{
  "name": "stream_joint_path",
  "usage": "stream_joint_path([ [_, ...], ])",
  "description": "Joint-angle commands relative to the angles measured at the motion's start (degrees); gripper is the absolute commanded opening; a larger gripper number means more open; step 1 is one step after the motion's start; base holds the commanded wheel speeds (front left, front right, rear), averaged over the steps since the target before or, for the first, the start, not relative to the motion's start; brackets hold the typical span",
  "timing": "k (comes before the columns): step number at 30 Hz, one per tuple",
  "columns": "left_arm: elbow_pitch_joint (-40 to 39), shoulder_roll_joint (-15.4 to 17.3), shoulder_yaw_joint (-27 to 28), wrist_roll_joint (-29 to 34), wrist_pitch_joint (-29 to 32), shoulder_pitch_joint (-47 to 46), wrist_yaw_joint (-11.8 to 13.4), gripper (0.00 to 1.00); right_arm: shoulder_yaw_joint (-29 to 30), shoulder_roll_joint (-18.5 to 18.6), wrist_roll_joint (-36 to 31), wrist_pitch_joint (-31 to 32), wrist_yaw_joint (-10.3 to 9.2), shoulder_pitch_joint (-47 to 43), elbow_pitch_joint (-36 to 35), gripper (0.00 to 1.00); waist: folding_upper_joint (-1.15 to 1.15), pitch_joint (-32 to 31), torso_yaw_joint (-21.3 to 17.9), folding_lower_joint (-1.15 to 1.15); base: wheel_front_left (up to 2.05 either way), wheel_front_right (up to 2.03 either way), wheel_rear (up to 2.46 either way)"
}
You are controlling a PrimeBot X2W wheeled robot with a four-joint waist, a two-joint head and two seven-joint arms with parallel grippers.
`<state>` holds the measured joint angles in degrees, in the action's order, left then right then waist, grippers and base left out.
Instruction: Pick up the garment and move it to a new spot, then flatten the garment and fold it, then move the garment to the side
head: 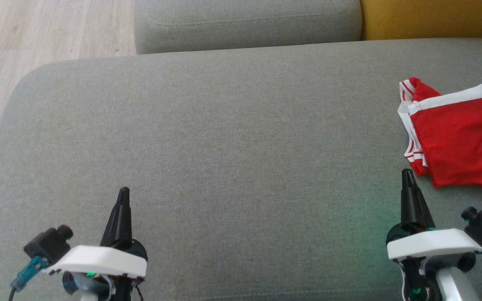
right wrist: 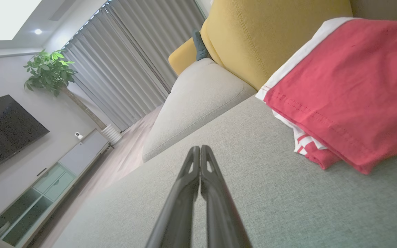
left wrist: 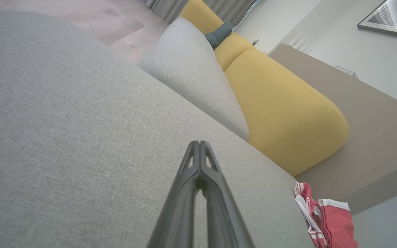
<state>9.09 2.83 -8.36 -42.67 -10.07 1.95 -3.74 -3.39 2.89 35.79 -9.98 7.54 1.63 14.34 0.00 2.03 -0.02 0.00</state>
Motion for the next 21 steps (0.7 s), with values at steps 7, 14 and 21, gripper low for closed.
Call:
stream_joint_path([
  [7, -1.25, 0.91, 2.1, -4.88, 1.28, -3.69, -0.78, 0.0, 0.46, 1.13, 5.68, 1.33, -0.02, 2.64, -1.63, 0.0, 0.0, -0.15, 0.0, 0.0, 0.0, 0.0, 0.0],
  [14, -0.76, 1.03, 2.91, -8.86, 2.36, -4.04, -1.03, 0.0, 0.98, 1.23, 10.19, 2.38, -0.02, 2.78, -1.54, 0.0, 0.0, -0.29, 0.0, 0.0, 0.0, 0.0, 0.0],
  [21, -0.25, 1.13, 3.75, -12.83, 3.46, -4.39, -1.28, 0.0, 1.53, 1.32, 14.68, 3.46, -0.02, 2.91, -1.44, 0.0, 0.0, -0.43, 0.01, 0.0, 0.0, 0.0, 0.0],
])
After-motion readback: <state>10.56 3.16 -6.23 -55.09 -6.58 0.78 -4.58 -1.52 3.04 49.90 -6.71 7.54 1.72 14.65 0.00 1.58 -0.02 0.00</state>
